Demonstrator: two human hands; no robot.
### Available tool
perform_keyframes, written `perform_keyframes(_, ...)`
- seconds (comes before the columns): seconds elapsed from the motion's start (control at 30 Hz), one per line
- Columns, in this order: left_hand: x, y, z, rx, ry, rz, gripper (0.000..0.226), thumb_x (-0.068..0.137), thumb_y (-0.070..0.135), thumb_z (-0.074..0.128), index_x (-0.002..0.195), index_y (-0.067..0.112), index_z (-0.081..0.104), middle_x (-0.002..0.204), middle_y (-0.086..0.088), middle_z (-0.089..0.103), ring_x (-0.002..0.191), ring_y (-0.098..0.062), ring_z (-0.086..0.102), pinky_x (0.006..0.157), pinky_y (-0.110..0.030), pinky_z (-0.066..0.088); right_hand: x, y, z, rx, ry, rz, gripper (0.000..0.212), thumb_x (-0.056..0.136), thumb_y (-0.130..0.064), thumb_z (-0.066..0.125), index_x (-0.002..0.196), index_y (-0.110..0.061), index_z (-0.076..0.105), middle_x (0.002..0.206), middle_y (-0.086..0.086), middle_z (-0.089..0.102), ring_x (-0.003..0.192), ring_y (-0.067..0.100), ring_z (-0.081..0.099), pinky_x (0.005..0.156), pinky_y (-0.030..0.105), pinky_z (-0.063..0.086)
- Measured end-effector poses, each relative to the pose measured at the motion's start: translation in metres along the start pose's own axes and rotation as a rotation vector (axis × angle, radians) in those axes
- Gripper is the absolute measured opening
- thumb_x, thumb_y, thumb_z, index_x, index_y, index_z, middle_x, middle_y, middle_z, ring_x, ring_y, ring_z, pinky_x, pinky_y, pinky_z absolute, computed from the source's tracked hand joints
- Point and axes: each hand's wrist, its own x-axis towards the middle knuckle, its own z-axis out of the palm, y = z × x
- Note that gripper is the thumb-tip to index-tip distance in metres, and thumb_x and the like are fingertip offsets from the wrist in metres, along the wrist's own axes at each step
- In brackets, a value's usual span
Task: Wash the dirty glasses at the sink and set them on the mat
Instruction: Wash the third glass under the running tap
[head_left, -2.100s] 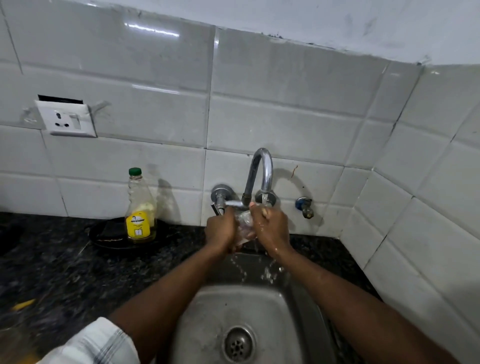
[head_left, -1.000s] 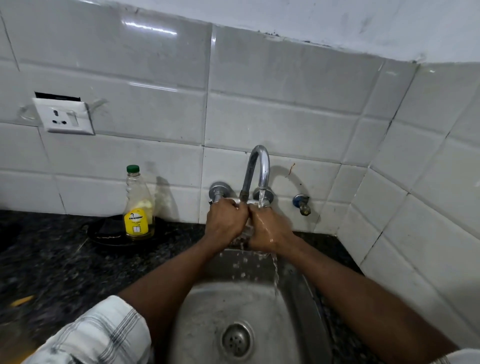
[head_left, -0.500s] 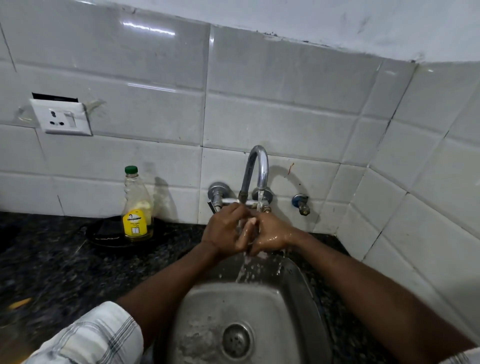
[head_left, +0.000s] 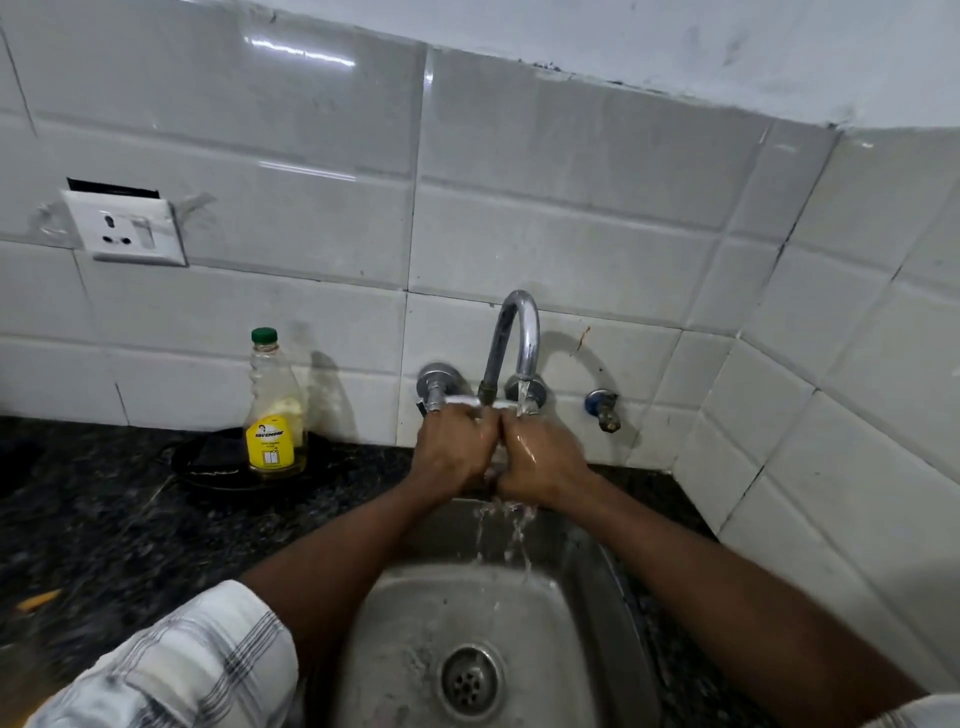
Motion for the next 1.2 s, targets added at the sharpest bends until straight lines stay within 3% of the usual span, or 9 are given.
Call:
perform_keyframes(0.1,0.004,0.002,0.008,-0.010,0.015,-0.158,0.047,0.100,0.048,0.038,0.075,0.017,0.063,0.071,0.001,0.065,0.069,-0.019,0.064,0.060,-0.024,0.046,0.002,0.001,0.004,-0.139,0.113,-0.022,0.070,0.071,-0.043,0.078,0.131,-0.018,0.051,0.115,0.005,0.067,0.102,0.025,0.064,0.088,0.035,0.052)
perform_keyframes(0.27,-0.003,-0.021,0.000,-0.023,0.066,0.415,0.033,0.088,0.038,0.053,0.088,0.008,0.069,0.082,-0.006,0.069,0.074,-0.020,0.062,0.067,-0.031,0.050,0.003,0.011,-0.003,0.423,-0.200,-0.056,0.049,0.058,-0.030,0.084,0.103,-0.026,0.065,0.096,-0.005,0.071,0.089,0.012,0.068,0.081,0.035,0.058)
perform_keyframes(0.43,0.009,-0.001,0.011,-0.083,-0.033,-0.272,0.040,0.095,0.045,0.041,0.082,0.013,0.061,0.086,-0.009,0.071,0.079,-0.023,0.066,0.079,-0.039,0.057,0.001,0.000,0.020,-0.203,0.091,0.024,0.073,0.071,-0.049,0.078,0.130,-0.017,0.050,0.114,0.003,0.068,0.099,0.022,0.066,0.087,0.034,0.055)
perform_keyframes(0.63,-0.003,-0.021,0.004,-0.053,0.064,0.334,0.039,0.091,0.041,0.050,0.097,0.008,0.069,0.082,-0.006,0.070,0.071,-0.017,0.062,0.067,-0.027,0.048,-0.010,0.000,-0.010,0.453,-0.175,0.065,0.042,0.067,-0.021,0.085,0.103,-0.025,0.064,0.089,-0.012,0.068,0.086,0.004,0.067,0.069,0.012,0.051)
perform_keyframes(0.73,0.013,-0.004,0.007,0.310,-0.140,0.049,0.038,0.100,0.035,0.042,0.099,0.006,0.067,0.094,-0.012,0.071,0.085,-0.026,0.065,0.074,-0.034,0.049,-0.006,-0.007,0.005,-0.032,0.024,0.056,0.066,0.073,-0.044,0.078,0.127,-0.017,0.052,0.107,0.003,0.069,0.095,0.022,0.067,0.081,0.033,0.056)
perform_keyframes(0.8,0.012,0.004,0.003,0.124,-0.164,-0.192,0.050,0.103,0.045,0.036,0.093,0.006,0.067,0.095,-0.012,0.068,0.091,-0.030,0.064,0.083,-0.035,0.048,-0.005,-0.005,0.007,-0.117,0.061,0.049,0.076,0.076,-0.049,0.074,0.137,-0.015,0.043,0.116,0.006,0.066,0.099,0.025,0.066,0.083,0.035,0.052)
perform_keyframes(0.97,0.003,-0.002,-0.001,-0.531,-0.140,-0.441,0.094,0.074,0.094,0.018,0.088,0.017,0.071,0.080,-0.008,0.073,0.076,-0.025,0.072,0.078,-0.043,0.058,-0.014,0.003,0.012,0.571,0.072,0.229,0.071,0.064,-0.051,0.084,0.123,-0.026,0.053,0.110,-0.008,0.067,0.092,0.008,0.064,0.086,0.031,0.055)
perform_keyframes(1.1,-0.020,-0.014,0.021,-1.144,-0.491,-0.930,0.090,0.086,0.083,0.026,0.111,0.006,0.066,0.106,-0.022,0.067,0.098,-0.038,0.064,0.079,-0.050,0.056,-0.012,-0.010,0.032,0.945,0.283,0.461,0.069,0.057,-0.068,0.077,0.111,-0.028,0.059,0.100,-0.005,0.072,0.090,0.011,0.070,0.084,0.044,0.059)
perform_keyframes(1.2,-0.032,-0.001,0.038,-1.329,-0.491,-0.964,0.077,0.092,0.068,0.029,0.125,0.009,0.066,0.125,-0.023,0.064,0.116,-0.039,0.058,0.082,-0.048,0.056,-0.013,-0.014,0.031,1.003,0.366,0.465,0.065,0.060,-0.051,0.082,0.115,-0.026,0.057,0.106,-0.004,0.070,0.096,0.014,0.068,0.087,0.043,0.057)
